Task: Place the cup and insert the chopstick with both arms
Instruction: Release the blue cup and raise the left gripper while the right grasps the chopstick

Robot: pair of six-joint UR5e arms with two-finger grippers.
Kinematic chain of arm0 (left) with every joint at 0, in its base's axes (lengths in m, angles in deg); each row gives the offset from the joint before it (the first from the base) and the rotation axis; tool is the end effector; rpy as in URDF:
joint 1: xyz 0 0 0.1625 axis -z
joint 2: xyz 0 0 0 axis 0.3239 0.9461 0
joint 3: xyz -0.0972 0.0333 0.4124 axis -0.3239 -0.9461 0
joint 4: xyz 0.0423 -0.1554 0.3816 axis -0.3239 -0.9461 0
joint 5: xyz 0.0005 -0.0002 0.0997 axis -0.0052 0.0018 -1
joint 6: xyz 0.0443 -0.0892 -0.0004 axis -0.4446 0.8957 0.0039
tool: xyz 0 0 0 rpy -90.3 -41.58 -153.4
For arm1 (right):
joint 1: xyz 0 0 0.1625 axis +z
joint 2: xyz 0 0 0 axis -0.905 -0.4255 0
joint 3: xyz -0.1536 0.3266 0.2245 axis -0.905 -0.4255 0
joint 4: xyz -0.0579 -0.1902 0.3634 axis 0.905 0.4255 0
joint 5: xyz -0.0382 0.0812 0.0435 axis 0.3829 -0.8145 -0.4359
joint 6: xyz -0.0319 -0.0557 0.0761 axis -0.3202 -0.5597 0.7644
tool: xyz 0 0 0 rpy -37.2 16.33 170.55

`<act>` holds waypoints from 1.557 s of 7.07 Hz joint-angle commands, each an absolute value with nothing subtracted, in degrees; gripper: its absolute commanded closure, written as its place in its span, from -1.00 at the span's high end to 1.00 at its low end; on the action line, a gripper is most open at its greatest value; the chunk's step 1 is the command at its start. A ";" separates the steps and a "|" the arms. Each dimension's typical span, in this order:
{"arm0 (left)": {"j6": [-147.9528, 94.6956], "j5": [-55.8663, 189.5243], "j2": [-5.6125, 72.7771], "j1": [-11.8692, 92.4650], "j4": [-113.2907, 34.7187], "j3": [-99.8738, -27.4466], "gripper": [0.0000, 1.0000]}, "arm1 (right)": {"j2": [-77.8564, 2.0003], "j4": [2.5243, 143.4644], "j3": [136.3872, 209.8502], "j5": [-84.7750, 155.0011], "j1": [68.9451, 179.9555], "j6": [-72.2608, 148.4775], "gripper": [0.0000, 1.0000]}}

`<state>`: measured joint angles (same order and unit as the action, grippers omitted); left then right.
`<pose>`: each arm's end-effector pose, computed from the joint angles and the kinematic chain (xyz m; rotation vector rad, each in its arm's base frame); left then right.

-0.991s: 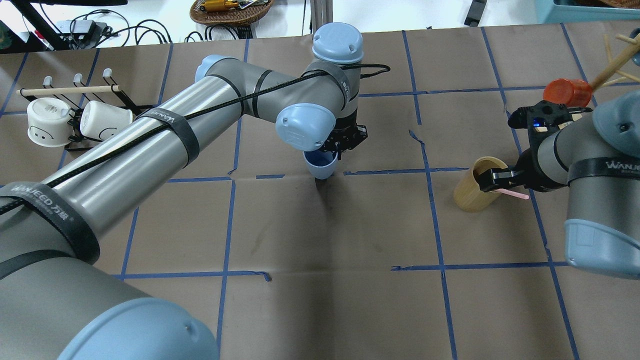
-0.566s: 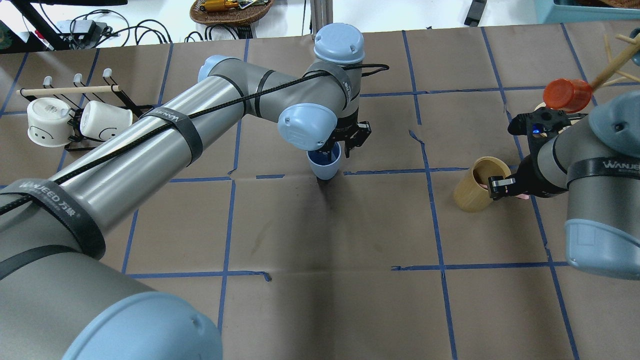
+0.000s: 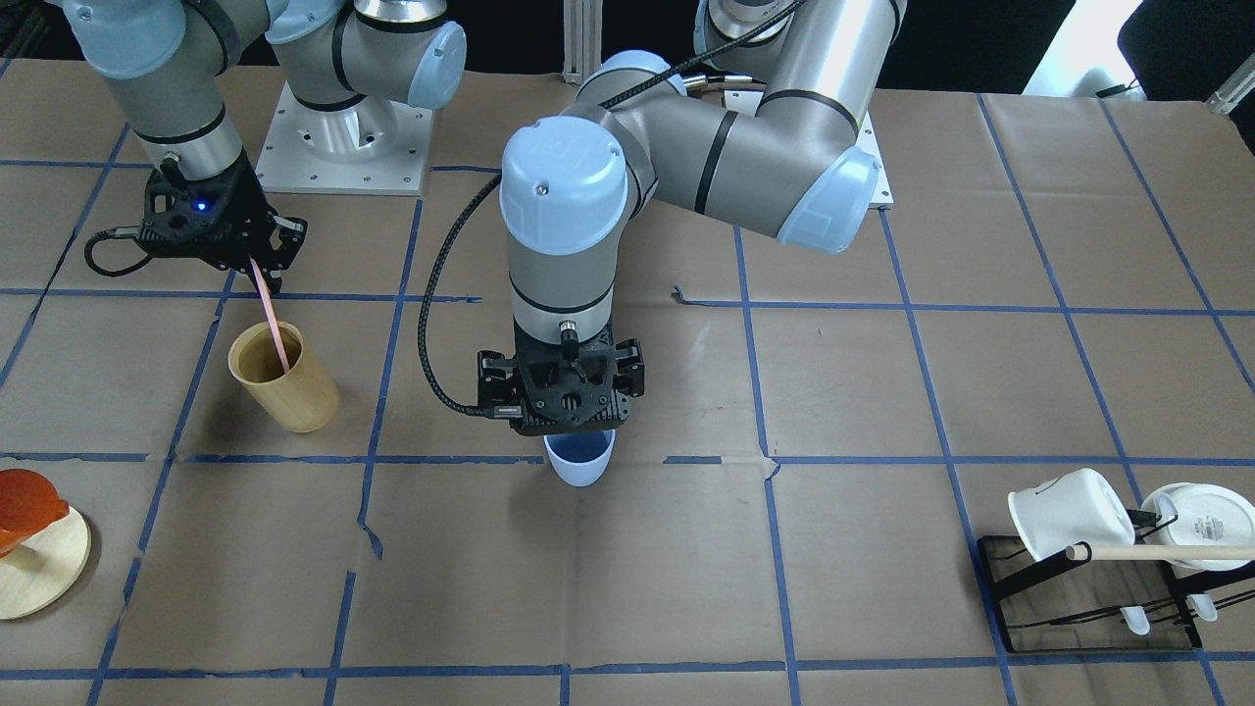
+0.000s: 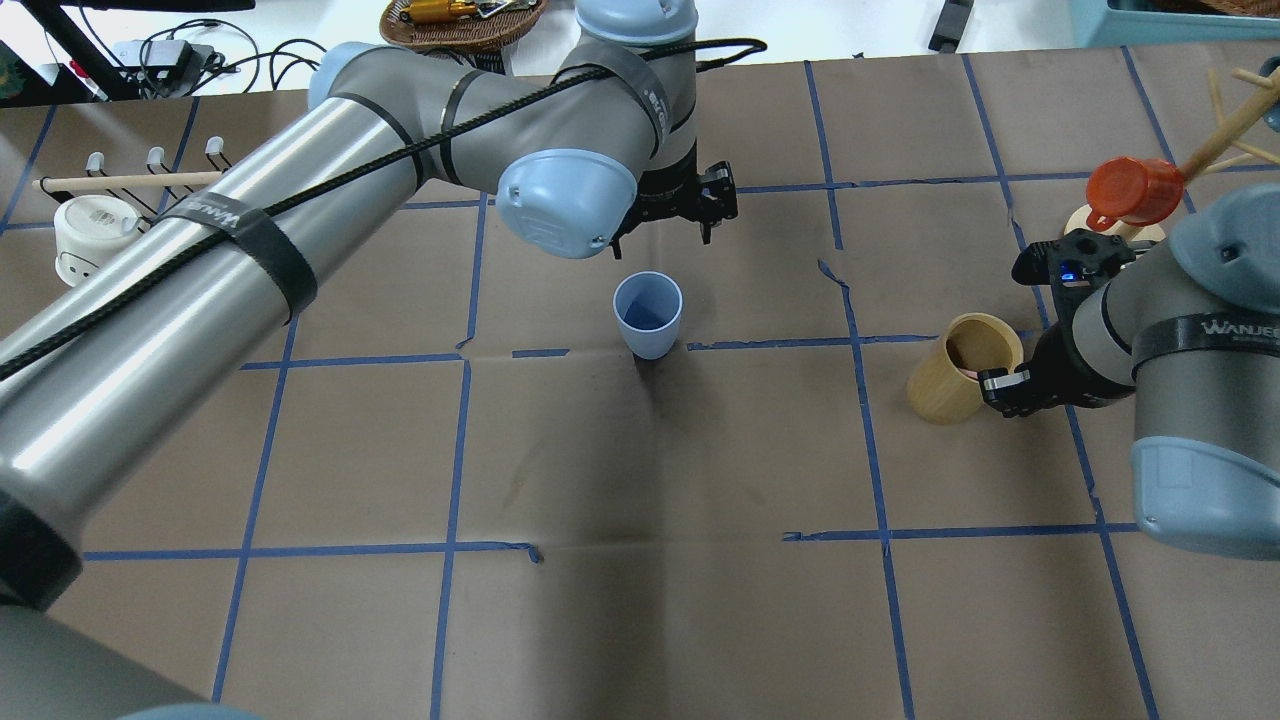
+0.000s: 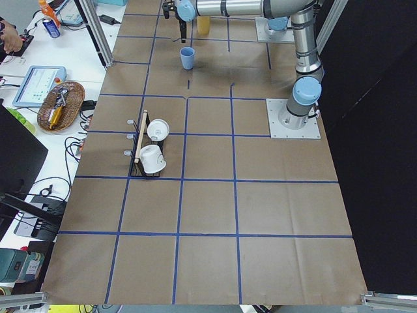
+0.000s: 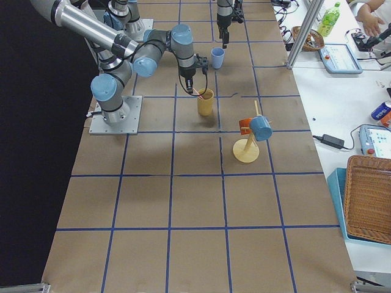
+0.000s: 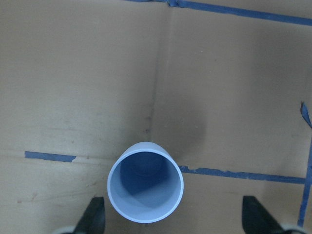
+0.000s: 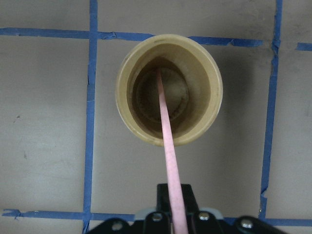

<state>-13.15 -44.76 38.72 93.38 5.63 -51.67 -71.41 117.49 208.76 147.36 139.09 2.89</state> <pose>-0.3760 -0.5664 0.3649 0.1606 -3.0994 0.1214 0.0303 -0.3893 0.3202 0.0824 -3.1184 0.1619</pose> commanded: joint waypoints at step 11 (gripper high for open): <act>-40.66 -45.14 13.56 69.87 -18.36 -58.64 1.00 | -71.74 104.05 196.97 147.26 139.09 3.58 -0.99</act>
<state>-40.37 -45.20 14.71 69.92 -18.06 -58.15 -71.65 108.72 200.83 147.24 139.09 3.13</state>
